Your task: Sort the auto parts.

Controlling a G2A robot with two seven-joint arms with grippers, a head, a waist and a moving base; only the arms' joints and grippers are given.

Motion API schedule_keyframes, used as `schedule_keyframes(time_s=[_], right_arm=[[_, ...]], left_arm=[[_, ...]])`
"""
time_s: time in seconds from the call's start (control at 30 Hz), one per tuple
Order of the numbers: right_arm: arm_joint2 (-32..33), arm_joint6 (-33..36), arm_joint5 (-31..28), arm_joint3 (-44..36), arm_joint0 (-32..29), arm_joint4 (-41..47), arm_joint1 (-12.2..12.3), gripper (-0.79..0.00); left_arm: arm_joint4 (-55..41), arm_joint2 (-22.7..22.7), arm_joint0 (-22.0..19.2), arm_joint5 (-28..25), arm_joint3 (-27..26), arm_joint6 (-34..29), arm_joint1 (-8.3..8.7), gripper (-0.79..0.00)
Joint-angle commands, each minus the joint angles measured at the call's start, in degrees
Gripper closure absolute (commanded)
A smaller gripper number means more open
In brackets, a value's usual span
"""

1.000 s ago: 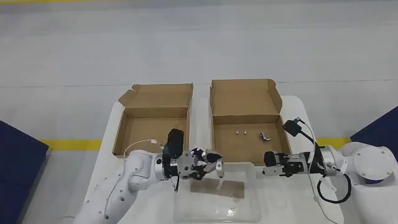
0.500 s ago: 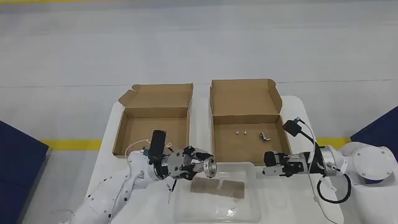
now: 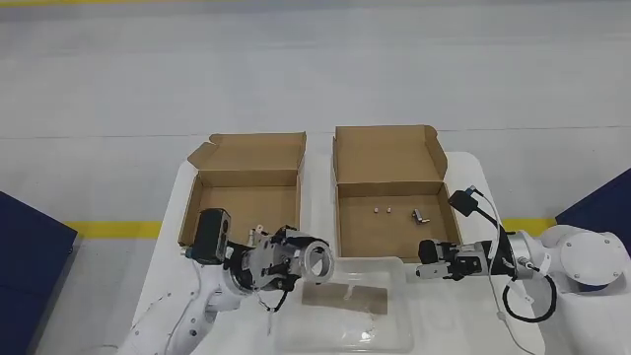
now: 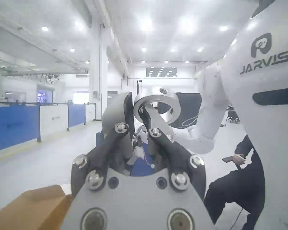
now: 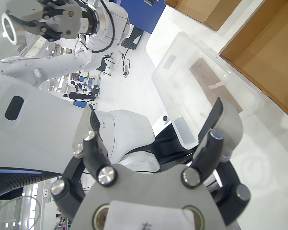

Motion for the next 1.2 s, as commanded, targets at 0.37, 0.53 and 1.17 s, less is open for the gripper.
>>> schedule_keyframes(time_s=[0.37, 0.53, 1.17], right_arm=[[0.0, 0.0, 0.0, 0.0, 0.0, 0.0, 0.0, -0.785], [0.0, 0.0, 0.0, 0.0, 0.0, 0.0, 0.0, -0.785], [0.0, 0.0, 0.0, 0.0, 0.0, 0.0, 0.0, -0.785]], left_arm=[[1.31, 0.08, 0.32, 3.66, -4.39, 3.67, 1.28, 0.0], [1.31, 0.08, 0.32, 3.66, -4.39, 3.67, 1.28, 0.0], [-4.89, -1.46, 2.55, 3.31, -14.04, 3.28, -0.12, 0.0]])
